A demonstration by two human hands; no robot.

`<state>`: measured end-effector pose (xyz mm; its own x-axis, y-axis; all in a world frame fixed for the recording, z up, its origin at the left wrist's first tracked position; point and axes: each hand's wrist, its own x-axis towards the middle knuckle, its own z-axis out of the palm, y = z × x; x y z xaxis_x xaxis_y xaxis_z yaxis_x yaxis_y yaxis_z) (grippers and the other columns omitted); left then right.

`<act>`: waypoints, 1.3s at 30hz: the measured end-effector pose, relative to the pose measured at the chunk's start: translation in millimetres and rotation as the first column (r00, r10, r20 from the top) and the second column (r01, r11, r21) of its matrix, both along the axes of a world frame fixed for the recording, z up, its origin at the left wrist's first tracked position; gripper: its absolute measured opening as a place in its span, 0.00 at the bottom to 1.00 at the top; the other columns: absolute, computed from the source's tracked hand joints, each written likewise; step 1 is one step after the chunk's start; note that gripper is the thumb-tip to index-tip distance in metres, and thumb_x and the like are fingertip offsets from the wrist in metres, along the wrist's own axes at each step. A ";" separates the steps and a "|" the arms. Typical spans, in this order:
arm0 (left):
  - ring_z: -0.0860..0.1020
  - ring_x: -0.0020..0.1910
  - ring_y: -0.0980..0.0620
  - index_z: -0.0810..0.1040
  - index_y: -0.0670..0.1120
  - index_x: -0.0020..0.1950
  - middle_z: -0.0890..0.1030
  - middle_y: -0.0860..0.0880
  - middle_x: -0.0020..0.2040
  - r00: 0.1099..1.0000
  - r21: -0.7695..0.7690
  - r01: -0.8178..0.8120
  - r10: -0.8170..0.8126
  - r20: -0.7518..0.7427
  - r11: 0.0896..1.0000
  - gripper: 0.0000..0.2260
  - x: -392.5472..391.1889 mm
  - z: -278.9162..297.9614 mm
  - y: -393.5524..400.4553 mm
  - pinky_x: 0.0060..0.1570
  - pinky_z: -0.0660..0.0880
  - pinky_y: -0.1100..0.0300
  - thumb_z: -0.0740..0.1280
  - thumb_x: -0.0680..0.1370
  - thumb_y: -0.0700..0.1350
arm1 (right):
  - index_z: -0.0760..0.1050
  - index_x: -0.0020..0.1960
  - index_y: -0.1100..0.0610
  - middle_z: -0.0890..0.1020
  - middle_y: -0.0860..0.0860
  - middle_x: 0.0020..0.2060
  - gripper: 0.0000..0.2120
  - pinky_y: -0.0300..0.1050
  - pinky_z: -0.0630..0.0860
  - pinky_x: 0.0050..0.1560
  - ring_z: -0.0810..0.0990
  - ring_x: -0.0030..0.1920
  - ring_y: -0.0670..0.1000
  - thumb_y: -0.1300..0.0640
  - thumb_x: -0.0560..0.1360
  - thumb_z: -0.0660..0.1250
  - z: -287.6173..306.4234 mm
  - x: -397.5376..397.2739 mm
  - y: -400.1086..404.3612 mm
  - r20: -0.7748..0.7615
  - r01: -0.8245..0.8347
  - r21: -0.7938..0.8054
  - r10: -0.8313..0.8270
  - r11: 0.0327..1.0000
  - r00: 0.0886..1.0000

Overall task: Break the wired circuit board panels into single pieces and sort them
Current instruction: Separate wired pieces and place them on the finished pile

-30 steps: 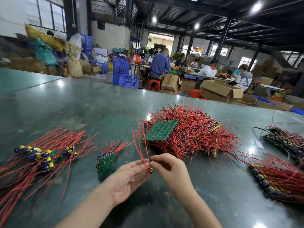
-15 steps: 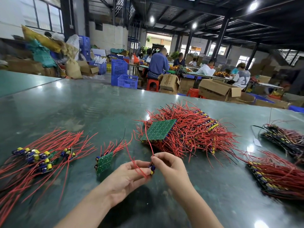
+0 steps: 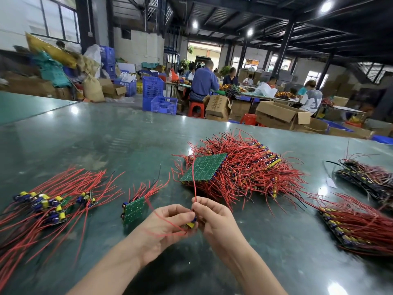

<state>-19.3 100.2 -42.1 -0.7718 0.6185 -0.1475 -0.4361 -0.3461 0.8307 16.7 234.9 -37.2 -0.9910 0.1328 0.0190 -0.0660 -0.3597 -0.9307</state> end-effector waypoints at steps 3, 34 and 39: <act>0.81 0.32 0.49 0.83 0.40 0.34 0.81 0.40 0.34 0.999 0.036 0.042 -0.043 0.030 0.998 0.04 0.1 3.3 -4.1 0.42 0.82 0.54 0.71 0.65 0.33 | 0.79 0.40 0.60 0.79 0.51 0.29 0.05 0.37 0.75 0.35 0.76 0.30 0.46 0.63 0.64 0.70 -3.3 0.1 -3.1 -0.037 0.050 -0.076 -0.053 0.996 0.998; 0.81 0.30 0.51 0.84 0.40 0.31 0.82 0.42 0.33 0.976 -0.081 -0.216 0.215 -0.030 0.973 0.02 4.3 -1.4 3.5 0.30 0.79 0.61 0.71 0.62 0.38 | 0.82 0.51 0.59 0.80 0.47 0.33 0.08 0.34 0.69 0.37 0.72 0.31 0.42 0.61 0.74 0.68 2.7 -1.2 21.8 0.053 0.065 0.289 -0.084 0.955 0.995; 0.82 0.32 0.51 0.84 0.39 0.35 0.83 0.41 0.34 0.982 -0.102 -0.190 0.187 -0.039 0.976 0.04 6.1 -2.9 4.2 0.33 0.80 0.61 0.72 0.62 0.38 | 0.83 0.43 0.55 0.83 0.45 0.35 0.06 0.34 0.73 0.41 0.76 0.36 0.42 0.64 0.72 0.70 0.4 -0.2 14.5 -0.011 0.070 0.372 -0.071 0.926 0.997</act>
<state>-13.2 104.5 -45.0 -0.8780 0.4437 -0.1796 -0.3465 -0.3305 0.8779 16.5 249.4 -36.9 -0.9795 0.1857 0.0779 -0.0758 0.0180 -0.9970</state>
